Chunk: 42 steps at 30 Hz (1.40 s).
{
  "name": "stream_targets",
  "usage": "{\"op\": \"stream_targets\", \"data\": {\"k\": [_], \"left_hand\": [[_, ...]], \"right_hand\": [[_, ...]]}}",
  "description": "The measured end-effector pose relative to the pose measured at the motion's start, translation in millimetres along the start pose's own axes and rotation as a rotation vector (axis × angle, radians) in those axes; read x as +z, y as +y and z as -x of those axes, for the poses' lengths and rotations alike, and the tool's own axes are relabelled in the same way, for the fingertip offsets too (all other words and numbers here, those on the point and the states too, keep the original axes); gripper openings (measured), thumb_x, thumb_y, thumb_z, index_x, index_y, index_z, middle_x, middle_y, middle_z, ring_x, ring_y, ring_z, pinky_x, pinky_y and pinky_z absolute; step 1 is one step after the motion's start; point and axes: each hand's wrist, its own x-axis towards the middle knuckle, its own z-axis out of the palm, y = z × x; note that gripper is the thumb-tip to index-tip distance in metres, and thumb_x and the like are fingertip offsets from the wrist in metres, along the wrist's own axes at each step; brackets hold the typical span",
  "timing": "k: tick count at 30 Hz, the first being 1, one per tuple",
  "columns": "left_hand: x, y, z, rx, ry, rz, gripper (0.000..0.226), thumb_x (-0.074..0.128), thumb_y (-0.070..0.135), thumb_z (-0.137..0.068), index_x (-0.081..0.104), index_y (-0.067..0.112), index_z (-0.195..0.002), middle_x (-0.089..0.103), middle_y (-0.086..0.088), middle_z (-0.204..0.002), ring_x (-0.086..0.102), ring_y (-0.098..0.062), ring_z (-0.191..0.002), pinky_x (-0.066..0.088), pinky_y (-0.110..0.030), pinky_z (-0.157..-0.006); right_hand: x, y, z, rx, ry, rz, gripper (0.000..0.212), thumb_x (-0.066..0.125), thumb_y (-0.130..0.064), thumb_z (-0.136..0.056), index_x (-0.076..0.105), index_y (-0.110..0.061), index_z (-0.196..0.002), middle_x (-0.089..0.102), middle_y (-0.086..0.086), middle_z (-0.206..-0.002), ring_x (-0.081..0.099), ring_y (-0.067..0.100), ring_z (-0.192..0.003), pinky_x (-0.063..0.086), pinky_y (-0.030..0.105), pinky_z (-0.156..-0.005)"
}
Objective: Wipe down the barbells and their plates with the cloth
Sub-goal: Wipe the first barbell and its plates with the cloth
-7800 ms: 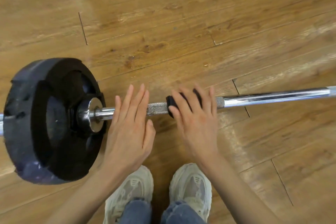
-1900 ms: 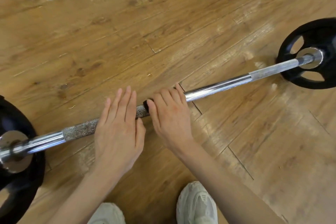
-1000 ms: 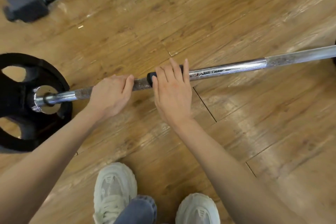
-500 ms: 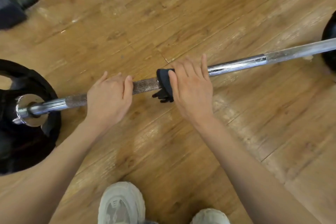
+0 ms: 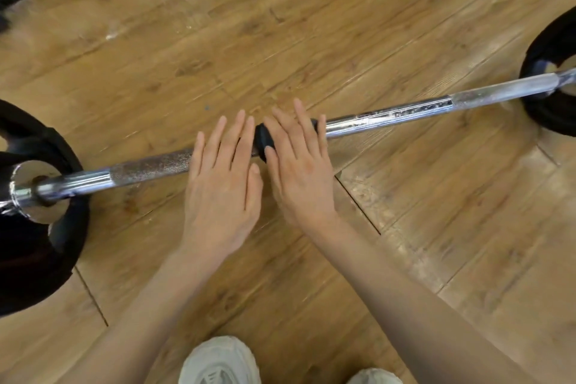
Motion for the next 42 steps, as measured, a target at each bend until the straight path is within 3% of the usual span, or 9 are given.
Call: {"op": "stream_targets", "data": {"k": [3, 8, 12, 15, 20, 25, 28, 38, 42], "left_hand": [[-4.9, -4.1, -3.9, 0.016, -0.028, -0.008, 0.059, 0.021, 0.031, -0.104, 0.026, 0.009, -0.158, 0.024, -0.004, -0.166, 0.016, -0.022, -0.154, -0.003, -0.034, -0.126], [-7.8, -4.2, -14.0, 0.0, -0.057, 0.005, 0.06, 0.02, 0.033, -0.104, 0.026, 0.009, -0.159, 0.027, -0.005, -0.165, 0.018, -0.022, -0.154, -0.005, -0.032, -0.125], [-8.2, -6.5, -18.4, -0.008, -0.072, -0.036, 0.06, 0.021, 0.034, -0.104, 0.027, 0.01, -0.158, 0.033, -0.006, -0.162, 0.023, -0.023, -0.152, -0.001, -0.033, -0.125], [-10.1, -10.1, -20.8, 0.014, -0.087, -0.047, 0.06, 0.02, 0.035, -0.105, 0.024, 0.011, -0.159, 0.032, -0.004, -0.163, 0.023, -0.021, -0.152, 0.001, -0.035, -0.126], [-8.6, -8.8, -24.1, 0.001, -0.087, -0.078, 0.06, 0.021, 0.035, -0.104, 0.025, 0.009, -0.159, 0.031, -0.005, -0.163, 0.022, -0.022, -0.152, 0.004, -0.037, -0.126], [-7.1, -8.8, -29.2, -0.017, -0.073, -0.097, 0.059, 0.027, 0.031, -0.103, 0.03, 0.008, -0.157, 0.034, -0.007, -0.162, 0.025, -0.024, -0.151, 0.006, -0.038, -0.126], [-9.4, -9.5, -32.7, -0.018, -0.072, -0.078, 0.058, 0.027, 0.03, -0.104, 0.03, 0.008, -0.157, 0.034, -0.006, -0.161, 0.025, -0.024, -0.151, 0.005, -0.037, -0.126], [-12.1, -4.5, -46.4, -0.13, -0.078, -0.029, 0.058, 0.02, 0.036, -0.105, 0.034, 0.011, -0.156, 0.039, -0.003, -0.159, 0.027, -0.02, -0.15, 0.001, -0.031, -0.124], [-10.2, -4.7, -44.8, -0.119, -0.071, -0.015, 0.058, 0.021, 0.036, -0.106, 0.034, 0.01, -0.156, 0.039, -0.004, -0.159, 0.027, -0.021, -0.15, 0.001, -0.031, -0.125]], "right_hand": [[-11.5, 28.7, -5.3, -0.084, -0.028, 0.063, 0.045, 0.03, -0.025, -0.109, 0.054, -0.006, -0.141, 0.053, 0.01, -0.148, 0.035, 0.03, -0.147, 0.004, 0.041, -0.126], [-21.4, 39.9, -10.8, 0.052, -0.05, 0.102, 0.046, 0.03, -0.022, -0.108, 0.047, -0.004, -0.147, 0.044, 0.01, -0.155, 0.028, 0.033, -0.15, 0.005, 0.042, -0.125], [-8.6, 26.5, -13.1, -0.142, -0.131, 0.065, 0.047, 0.033, -0.022, -0.108, 0.041, -0.003, -0.15, 0.039, 0.011, -0.159, 0.023, 0.031, -0.152, 0.008, 0.043, -0.126], [-3.8, 52.9, -16.6, -0.233, -0.043, 0.13, 0.046, 0.031, -0.026, -0.11, 0.038, -0.008, -0.152, 0.041, 0.01, -0.157, 0.028, 0.028, -0.149, 0.006, 0.041, -0.126], [1.6, 48.6, -8.7, 0.029, 0.059, 0.029, 0.047, 0.032, -0.024, -0.109, 0.034, -0.006, -0.153, 0.035, 0.013, -0.16, 0.019, 0.033, -0.151, 0.0, 0.043, -0.126], [18.2, 45.8, -16.0, -0.28, 0.012, 0.067, 0.049, 0.047, -0.017, -0.106, 0.033, -0.009, -0.153, 0.039, 0.009, -0.158, 0.02, 0.026, -0.151, 0.003, 0.042, -0.126], [8.7, 74.9, -14.0, -0.192, 0.055, 0.101, 0.048, 0.042, -0.018, -0.108, 0.031, -0.01, -0.154, 0.039, 0.008, -0.158, 0.012, 0.023, -0.155, 0.002, 0.043, -0.126], [-3.4, 52.8, -38.1, -0.118, 0.0, -0.056, 0.048, 0.057, 0.001, -0.096, 0.053, -0.005, -0.143, 0.046, 0.015, -0.152, 0.034, 0.035, -0.145, 0.002, 0.045, -0.126], [-0.7, 42.5, -39.0, -0.153, -0.096, 0.009, 0.044, 0.048, -0.028, -0.104, 0.054, -0.004, -0.14, 0.058, 0.012, -0.14, 0.05, 0.032, -0.134, 0.012, 0.044, -0.124]]}}
